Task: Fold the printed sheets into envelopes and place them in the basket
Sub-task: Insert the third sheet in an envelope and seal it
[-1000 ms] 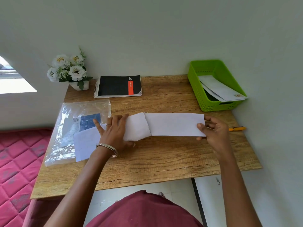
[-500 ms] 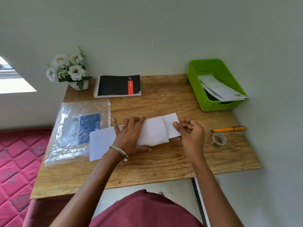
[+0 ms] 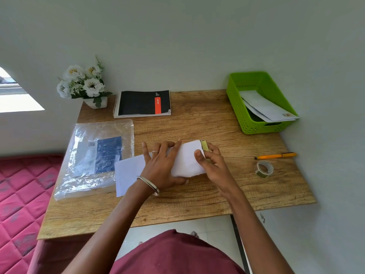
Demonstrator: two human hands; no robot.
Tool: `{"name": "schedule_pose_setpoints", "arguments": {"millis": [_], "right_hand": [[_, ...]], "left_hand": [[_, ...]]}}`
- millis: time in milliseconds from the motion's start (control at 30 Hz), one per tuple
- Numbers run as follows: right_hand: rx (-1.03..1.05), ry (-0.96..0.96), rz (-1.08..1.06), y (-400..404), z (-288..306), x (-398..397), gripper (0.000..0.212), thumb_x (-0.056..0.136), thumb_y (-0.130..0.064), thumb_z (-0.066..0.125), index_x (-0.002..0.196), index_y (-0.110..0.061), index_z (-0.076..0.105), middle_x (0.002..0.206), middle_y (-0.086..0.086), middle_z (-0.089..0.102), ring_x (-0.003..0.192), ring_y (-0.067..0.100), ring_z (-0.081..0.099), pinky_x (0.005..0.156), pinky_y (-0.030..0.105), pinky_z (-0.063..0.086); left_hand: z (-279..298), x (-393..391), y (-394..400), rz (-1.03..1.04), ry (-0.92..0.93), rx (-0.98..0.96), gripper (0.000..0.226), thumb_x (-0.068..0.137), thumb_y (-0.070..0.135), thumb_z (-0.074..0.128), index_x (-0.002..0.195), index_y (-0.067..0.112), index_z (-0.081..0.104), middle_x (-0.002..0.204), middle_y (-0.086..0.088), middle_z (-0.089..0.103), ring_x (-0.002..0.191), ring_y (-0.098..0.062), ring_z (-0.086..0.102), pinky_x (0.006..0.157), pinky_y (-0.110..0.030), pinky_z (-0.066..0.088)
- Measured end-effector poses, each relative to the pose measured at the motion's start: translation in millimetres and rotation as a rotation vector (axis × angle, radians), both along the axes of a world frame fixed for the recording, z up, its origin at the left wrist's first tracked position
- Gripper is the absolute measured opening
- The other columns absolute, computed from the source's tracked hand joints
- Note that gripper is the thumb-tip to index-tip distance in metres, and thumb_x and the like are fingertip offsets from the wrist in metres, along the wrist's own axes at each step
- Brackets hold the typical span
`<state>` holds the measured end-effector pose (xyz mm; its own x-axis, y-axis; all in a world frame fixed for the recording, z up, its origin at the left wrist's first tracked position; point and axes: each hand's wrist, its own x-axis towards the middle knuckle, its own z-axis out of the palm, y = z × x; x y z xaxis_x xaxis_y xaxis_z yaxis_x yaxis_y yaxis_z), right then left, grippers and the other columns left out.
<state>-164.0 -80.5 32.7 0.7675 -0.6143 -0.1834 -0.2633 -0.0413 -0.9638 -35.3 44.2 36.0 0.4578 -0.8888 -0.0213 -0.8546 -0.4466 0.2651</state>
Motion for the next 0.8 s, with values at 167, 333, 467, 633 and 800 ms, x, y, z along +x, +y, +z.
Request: {"name": "schedule_pose_setpoints", "arguments": {"millis": [167, 333, 467, 633, 800], "right_hand": [[0.143, -0.173, -0.167, -7.7, 2.6, -9.6, 0.042, 0.071, -0.016, 0.081, 0.109, -0.024, 0.065, 0.109, 0.005, 0.068, 0.100, 0.025, 0.064, 0.079, 0.041, 0.056], [0.081, -0.169, -0.315, -8.5, -2.2, -11.6, 0.051, 0.071, -0.006, 0.080, 0.110, -0.030, 0.058, 0.100, 0.008, 0.069, 0.090, 0.020, 0.068, 0.073, 0.035, 0.057], [-0.015, -0.179, -0.316, -4.2, -1.1, -11.1, 0.031, 0.076, -0.008, 0.077, 0.100, -0.023, 0.064, 0.099, 0.002, 0.071, 0.092, 0.018, 0.068, 0.077, 0.033, 0.057], [0.079, -0.233, -0.342, -0.7, 2.1, -11.7, 0.016, 0.087, -0.020, 0.067, 0.099, -0.011, 0.073, 0.098, 0.003, 0.073, 0.095, 0.018, 0.067, 0.080, 0.033, 0.055], [0.093, -0.232, -0.327, -5.7, 9.3, -9.1, 0.019, 0.082, -0.002, 0.070, 0.094, -0.016, 0.072, 0.091, 0.002, 0.074, 0.086, 0.013, 0.068, 0.075, 0.031, 0.053]], "left_hand": [[-5.3, 3.6, 3.0, -0.008, 0.039, 0.015, 0.127, 0.048, 0.087, 0.047, 0.148, 0.026, 0.000, 0.139, -0.003, 0.025, 0.133, -0.027, 0.016, 0.105, -0.065, -0.014], [-3.3, -0.4, -5.2, 0.141, 0.329, -0.085, 0.090, 0.070, 0.069, 0.057, 0.144, 0.034, 0.021, 0.134, 0.004, 0.042, 0.128, -0.022, 0.030, 0.109, -0.062, 0.005], [-5.6, 6.2, -11.6, 0.218, 0.503, -0.255, 0.041, 0.082, 0.043, 0.059, 0.122, 0.033, 0.056, 0.112, 0.006, 0.062, 0.105, -0.019, 0.054, 0.093, -0.044, 0.041], [4.9, 6.7, -17.8, 0.374, 0.631, -0.362, 0.014, 0.085, 0.020, 0.064, 0.098, 0.022, 0.070, 0.078, 0.009, 0.061, 0.074, -0.013, 0.056, 0.062, -0.022, 0.042], [15.0, 7.6, -24.8, 0.339, 0.691, -0.337, 0.014, 0.084, 0.030, 0.065, 0.094, 0.022, 0.070, 0.085, 0.003, 0.069, 0.080, -0.017, 0.064, 0.074, -0.037, 0.054]]}}
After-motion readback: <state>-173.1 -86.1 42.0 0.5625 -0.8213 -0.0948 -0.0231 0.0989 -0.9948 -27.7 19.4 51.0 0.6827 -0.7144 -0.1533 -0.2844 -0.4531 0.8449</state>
